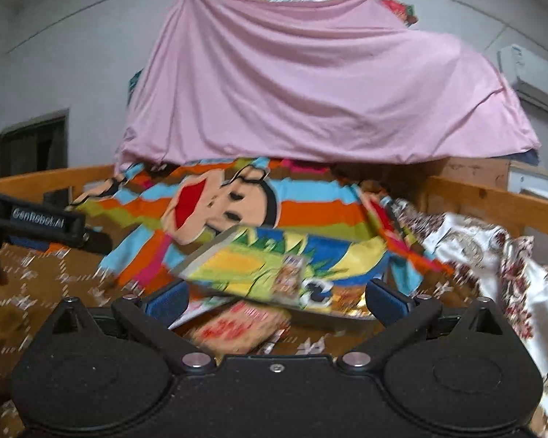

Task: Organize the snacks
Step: 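Withdraw both tools from the tray back toward the remaining snacks, then grasp the green stick snack with the left tool while the right tool grasps the blue tube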

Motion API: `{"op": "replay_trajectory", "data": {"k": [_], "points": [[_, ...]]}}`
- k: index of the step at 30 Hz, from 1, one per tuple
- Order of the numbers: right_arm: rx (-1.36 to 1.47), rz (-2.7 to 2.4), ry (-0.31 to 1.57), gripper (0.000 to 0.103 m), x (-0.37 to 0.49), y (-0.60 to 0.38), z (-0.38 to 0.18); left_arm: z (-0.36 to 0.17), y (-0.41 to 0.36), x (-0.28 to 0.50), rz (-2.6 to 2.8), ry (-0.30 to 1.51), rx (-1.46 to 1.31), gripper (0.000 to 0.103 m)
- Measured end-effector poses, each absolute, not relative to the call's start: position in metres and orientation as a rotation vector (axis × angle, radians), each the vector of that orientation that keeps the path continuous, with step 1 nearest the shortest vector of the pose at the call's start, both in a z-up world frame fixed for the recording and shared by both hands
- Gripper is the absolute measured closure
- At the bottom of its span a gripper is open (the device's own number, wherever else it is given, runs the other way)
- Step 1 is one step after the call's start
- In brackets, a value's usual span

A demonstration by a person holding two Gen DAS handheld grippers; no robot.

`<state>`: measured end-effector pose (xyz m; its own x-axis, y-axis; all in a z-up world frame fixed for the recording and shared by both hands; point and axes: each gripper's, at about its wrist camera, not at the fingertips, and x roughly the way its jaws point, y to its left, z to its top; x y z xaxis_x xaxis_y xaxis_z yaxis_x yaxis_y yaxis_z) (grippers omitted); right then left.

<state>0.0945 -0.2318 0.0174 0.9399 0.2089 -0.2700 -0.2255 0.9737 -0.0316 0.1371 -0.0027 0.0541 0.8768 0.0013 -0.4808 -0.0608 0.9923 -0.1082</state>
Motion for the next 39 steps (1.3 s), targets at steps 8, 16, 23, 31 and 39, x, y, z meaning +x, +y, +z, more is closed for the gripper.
{"op": "replay_trajectory", "data": {"k": [8,16,23,31,39], "points": [[-0.147,0.292,0.346,0.001,0.092,-0.194,-0.004,0.033,0.028,0.132,0.015,0.566,-0.095,0.001],[-0.182,0.310,0.408,0.001,0.115,-0.171,-0.026,0.004,0.048,0.158,-0.036,0.683,0.067,0.001],[-0.248,0.332,0.456,0.001,0.133,-0.149,-0.051,-0.015,0.049,0.198,-0.062,0.743,0.198,0.001],[-0.245,0.293,0.465,0.002,0.145,-0.143,-0.063,-0.027,0.045,0.226,-0.134,0.748,0.301,0.001],[-0.245,0.289,0.489,0.014,0.157,-0.136,-0.071,-0.034,0.034,0.241,-0.238,0.767,0.358,0.014]]}}
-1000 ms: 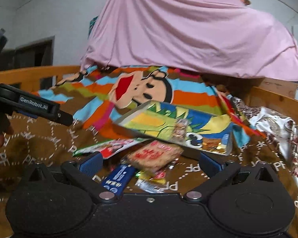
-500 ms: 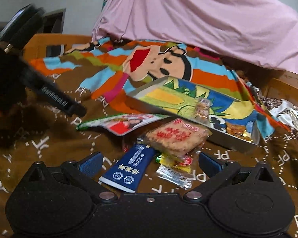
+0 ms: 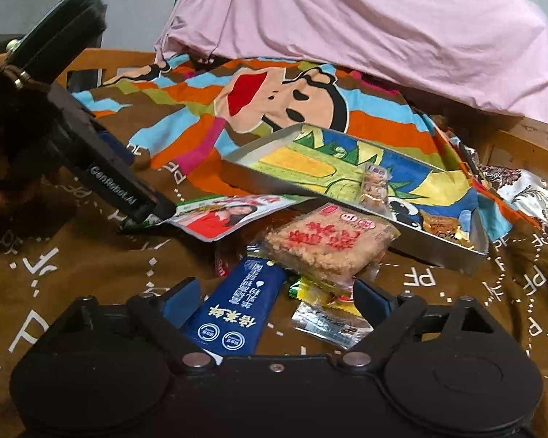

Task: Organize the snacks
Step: 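Grasp the green stick snack with the left tool while the right tool grasps the blue tube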

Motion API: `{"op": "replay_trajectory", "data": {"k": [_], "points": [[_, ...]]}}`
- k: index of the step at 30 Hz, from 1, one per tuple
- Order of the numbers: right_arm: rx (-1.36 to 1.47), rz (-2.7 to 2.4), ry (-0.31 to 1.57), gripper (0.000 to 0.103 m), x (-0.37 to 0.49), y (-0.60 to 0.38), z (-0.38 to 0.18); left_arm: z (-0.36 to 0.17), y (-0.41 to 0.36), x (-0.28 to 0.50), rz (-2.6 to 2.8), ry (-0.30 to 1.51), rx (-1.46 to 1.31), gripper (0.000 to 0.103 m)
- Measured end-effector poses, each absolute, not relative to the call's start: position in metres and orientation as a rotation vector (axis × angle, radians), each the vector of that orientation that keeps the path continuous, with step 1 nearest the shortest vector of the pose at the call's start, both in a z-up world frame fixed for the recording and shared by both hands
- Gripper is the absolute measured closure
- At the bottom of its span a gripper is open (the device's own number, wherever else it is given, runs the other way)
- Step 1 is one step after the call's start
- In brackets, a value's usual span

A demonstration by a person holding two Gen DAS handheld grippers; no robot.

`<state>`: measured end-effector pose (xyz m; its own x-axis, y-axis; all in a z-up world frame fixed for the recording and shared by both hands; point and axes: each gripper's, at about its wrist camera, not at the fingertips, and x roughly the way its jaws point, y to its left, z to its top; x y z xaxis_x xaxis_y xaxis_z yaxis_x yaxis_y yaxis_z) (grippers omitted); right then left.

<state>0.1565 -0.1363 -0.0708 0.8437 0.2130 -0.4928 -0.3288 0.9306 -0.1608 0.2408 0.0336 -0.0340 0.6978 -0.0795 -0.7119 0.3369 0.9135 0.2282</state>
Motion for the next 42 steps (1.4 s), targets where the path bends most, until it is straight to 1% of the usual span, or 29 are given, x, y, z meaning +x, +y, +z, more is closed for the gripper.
{"op": "replay_trajectory", "data": {"k": [2,4,6,8,10,11,13,15,20,28,30,32,34,39,41,42], "points": [[-0.245,0.301,0.492,0.019,0.157,-0.135,-0.072,-0.036,0.033,0.245,-0.246,0.772,0.353,0.018],[-0.245,0.310,0.500,0.021,0.159,-0.133,-0.073,-0.038,0.033,0.251,-0.252,0.785,0.342,0.027],[-0.241,0.320,0.510,0.025,0.161,-0.131,-0.075,-0.040,0.035,0.256,-0.258,0.800,0.323,0.029],[-0.236,0.331,0.519,0.032,0.163,-0.129,-0.075,-0.041,0.035,0.259,-0.269,0.809,0.300,0.035],[-0.227,0.340,0.531,0.037,0.165,-0.128,-0.075,-0.043,0.033,0.261,-0.286,0.817,0.291,0.045],[-0.220,0.341,0.541,0.038,0.167,-0.127,-0.075,-0.044,0.031,0.262,-0.292,0.824,0.293,0.047],[-0.199,0.341,0.560,0.041,0.172,-0.127,-0.076,-0.047,0.027,0.265,-0.304,0.839,0.302,0.056],[-0.180,0.340,0.583,0.042,0.178,-0.125,-0.077,-0.049,0.024,0.268,-0.310,0.855,0.300,0.059],[-0.066,0.330,0.676,0.044,0.198,-0.129,-0.084,-0.052,0.024,0.279,-0.303,0.877,0.252,0.060],[-0.074,0.326,0.665,0.044,0.197,-0.125,-0.086,-0.052,0.005,0.276,-0.294,0.811,0.413,0.061],[-0.076,0.327,0.658,0.044,0.197,-0.124,-0.087,-0.053,0.004,0.277,-0.298,0.807,0.418,0.062],[-0.071,0.328,0.653,0.044,0.198,-0.124,-0.088,-0.054,0.005,0.279,-0.308,0.805,0.396,0.066],[-0.066,0.329,0.650,0.044,0.199,-0.125,-0.088,-0.057,0.006,0.282,-0.328,0.817,0.367,0.080],[-0.051,0.328,0.653,0.046,0.200,-0.126,-0.088,-0.063,0.006,0.285,-0.317,0.831,0.315,0.081],[-0.056,0.313,0.656,0.056,0.200,-0.126,-0.088,-0.063,0.010,0.288,-0.300,0.863,0.259,0.081],[-0.054,0.311,0.659,0.056,0.200,-0.127,-0.087,-0.062,0.012,0.288,-0.292,0.873,0.235,0.082]]}}
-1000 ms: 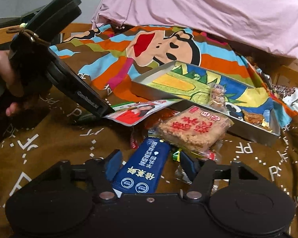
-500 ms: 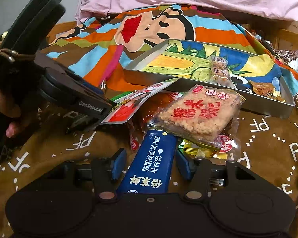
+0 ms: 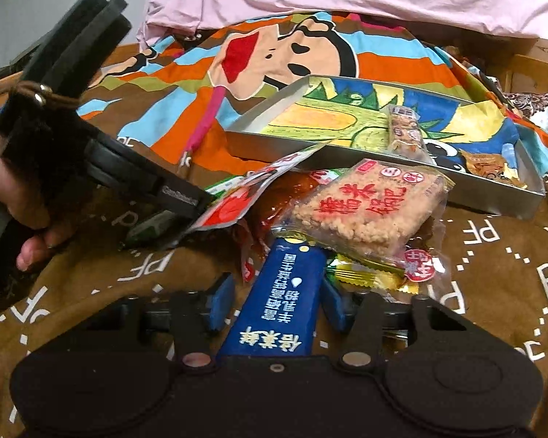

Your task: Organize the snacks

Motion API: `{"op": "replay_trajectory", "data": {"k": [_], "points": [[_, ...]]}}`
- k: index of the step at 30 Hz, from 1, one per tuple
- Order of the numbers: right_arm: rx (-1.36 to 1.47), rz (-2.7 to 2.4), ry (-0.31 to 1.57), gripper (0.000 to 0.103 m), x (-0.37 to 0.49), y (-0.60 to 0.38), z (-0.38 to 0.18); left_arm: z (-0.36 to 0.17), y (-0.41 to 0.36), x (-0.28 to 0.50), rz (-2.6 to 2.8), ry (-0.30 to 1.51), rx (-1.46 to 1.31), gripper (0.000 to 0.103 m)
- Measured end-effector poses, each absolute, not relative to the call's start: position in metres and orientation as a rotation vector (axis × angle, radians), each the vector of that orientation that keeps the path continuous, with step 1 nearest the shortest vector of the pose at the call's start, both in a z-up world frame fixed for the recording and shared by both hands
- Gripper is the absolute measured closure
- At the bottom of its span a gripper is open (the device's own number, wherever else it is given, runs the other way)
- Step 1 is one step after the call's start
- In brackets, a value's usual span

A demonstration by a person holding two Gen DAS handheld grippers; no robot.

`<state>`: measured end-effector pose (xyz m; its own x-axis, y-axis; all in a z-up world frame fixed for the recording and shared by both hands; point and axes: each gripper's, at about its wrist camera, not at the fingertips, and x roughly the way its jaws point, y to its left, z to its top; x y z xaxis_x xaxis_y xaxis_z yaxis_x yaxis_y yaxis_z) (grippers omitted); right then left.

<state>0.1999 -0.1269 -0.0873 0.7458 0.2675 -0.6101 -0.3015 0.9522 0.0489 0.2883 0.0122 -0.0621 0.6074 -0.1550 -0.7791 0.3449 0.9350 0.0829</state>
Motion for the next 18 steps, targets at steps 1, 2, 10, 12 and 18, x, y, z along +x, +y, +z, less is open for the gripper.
{"op": "replay_trajectory", "data": {"k": [1,2,10,12,18], "points": [[-0.054,0.311,0.662,0.057,0.200,-0.127,-0.087,-0.062,0.013,0.288,-0.278,0.882,0.212,0.082],[-0.057,0.309,0.663,0.058,0.200,-0.127,-0.087,-0.062,0.013,0.287,-0.264,0.887,0.202,0.082],[-0.102,0.314,0.681,0.064,0.184,-0.126,-0.080,-0.050,0.014,0.257,-0.174,0.966,0.045,0.084],[-0.110,0.322,0.687,0.065,0.176,-0.129,-0.077,-0.047,0.011,0.242,-0.169,0.979,0.041,0.084],[-0.189,0.340,0.676,0.068,0.144,-0.135,-0.069,-0.039,-0.001,0.196,-0.166,0.975,0.058,0.084]]}}
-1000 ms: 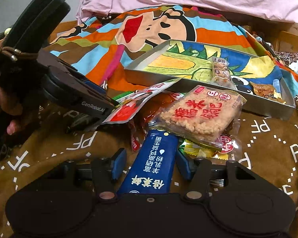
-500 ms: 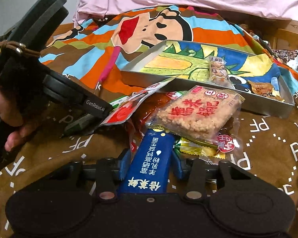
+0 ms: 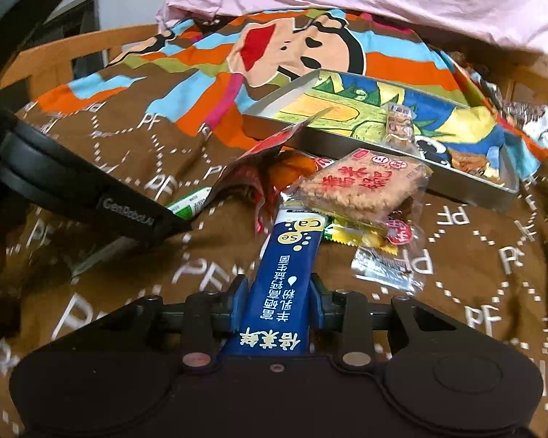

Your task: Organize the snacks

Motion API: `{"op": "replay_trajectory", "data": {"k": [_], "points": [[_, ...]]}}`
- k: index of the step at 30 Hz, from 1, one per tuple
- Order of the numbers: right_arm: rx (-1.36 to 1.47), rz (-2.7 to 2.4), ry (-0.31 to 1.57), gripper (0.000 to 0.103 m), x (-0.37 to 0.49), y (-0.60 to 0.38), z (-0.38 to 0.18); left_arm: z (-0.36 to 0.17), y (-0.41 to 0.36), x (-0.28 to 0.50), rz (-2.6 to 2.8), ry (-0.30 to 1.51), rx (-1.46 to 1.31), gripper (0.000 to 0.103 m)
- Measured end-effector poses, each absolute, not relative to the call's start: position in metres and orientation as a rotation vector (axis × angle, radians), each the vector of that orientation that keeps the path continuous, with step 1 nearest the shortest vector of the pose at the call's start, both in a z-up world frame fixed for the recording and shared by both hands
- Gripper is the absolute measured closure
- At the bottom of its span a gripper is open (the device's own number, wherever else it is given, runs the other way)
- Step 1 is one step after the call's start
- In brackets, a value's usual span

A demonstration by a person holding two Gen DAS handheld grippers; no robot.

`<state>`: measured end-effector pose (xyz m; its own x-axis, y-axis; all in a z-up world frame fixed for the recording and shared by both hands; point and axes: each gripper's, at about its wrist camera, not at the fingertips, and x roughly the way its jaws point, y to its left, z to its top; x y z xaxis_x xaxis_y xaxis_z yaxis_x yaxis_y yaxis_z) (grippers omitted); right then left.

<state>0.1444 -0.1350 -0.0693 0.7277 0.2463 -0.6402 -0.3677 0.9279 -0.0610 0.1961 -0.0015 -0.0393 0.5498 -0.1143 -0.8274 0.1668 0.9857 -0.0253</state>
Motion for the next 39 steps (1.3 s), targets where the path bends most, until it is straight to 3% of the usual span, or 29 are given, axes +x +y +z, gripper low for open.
{"op": "replay_trajectory", "data": {"k": [9,19,26,39], "points": [[-0.477,0.334,0.533,0.069,0.091,-0.130,-0.063,-0.019,-0.013,0.152,-0.162,0.957,0.018,0.084],[-0.431,0.239,0.401,0.069,0.082,-0.169,-0.022,0.018,-0.035,0.135,-0.185,0.856,-0.005,0.084],[-0.393,0.187,0.294,0.069,0.094,-0.205,0.005,0.041,-0.059,0.162,-0.208,0.790,-0.008,0.084],[-0.284,0.118,0.176,0.068,0.200,-0.266,0.013,0.065,-0.124,0.257,-0.231,0.643,0.022,0.084]]}}
